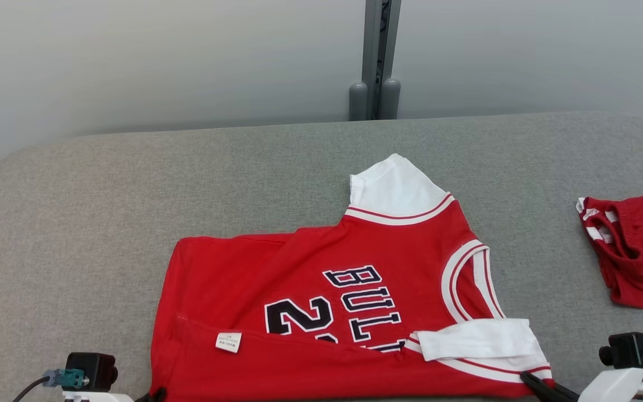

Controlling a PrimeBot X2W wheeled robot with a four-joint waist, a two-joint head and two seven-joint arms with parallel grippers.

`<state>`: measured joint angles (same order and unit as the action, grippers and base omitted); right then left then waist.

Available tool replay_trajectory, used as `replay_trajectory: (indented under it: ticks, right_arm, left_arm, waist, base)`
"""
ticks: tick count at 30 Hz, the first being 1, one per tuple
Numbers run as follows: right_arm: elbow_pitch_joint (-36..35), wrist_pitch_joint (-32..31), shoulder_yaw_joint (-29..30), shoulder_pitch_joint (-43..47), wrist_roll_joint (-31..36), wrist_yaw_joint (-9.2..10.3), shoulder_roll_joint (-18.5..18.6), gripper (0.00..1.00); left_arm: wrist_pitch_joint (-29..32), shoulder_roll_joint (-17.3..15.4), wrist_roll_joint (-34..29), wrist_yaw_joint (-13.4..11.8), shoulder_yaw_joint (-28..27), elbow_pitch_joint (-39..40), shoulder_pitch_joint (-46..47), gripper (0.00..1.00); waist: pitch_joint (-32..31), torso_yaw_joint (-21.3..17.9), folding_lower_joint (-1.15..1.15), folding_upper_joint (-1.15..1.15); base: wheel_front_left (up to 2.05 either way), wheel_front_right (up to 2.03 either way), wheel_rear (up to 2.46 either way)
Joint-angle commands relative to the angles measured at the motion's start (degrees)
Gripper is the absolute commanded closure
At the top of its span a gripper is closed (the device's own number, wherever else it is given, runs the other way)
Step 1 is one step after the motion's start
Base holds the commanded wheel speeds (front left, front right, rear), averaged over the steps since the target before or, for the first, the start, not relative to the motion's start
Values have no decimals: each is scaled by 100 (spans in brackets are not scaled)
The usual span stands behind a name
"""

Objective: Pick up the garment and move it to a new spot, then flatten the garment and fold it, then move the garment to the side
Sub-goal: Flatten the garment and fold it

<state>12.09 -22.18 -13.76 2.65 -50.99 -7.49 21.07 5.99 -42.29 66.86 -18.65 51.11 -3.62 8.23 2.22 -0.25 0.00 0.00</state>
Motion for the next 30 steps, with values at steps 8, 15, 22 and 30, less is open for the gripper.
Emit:
replay_trajectory:
  ticks: [8,15,22,30]
  right_arm:
    - [-549,-693,619,503,478,-1,-365,100]
    - [-924,-1002,1055,614,859,-1,-676,0]
    - [-1331,-1138,1420,629,1120,-1,-776,0]
    - [-1488,-890,1583,-394,1443,-1,-677,0]
  left_arm:
    - [237,-229,73,-189,41,346,-149,100]
    - [249,-272,23,-310,33,428,-150,0]
    - [39,-390,-164,-464,-113,591,18,0]
    - [-575,-216,-742,-556,-336,443,674,0]
  waist:
    - [61,2,0,0]
    - [36,-9,0,0]
    - [30,11,0,0]
    - [323,-2,0,0]
  base:
    - [0,0,0]
    - [0,0,0]
    - [0,0,0]
    - [0,0,0]
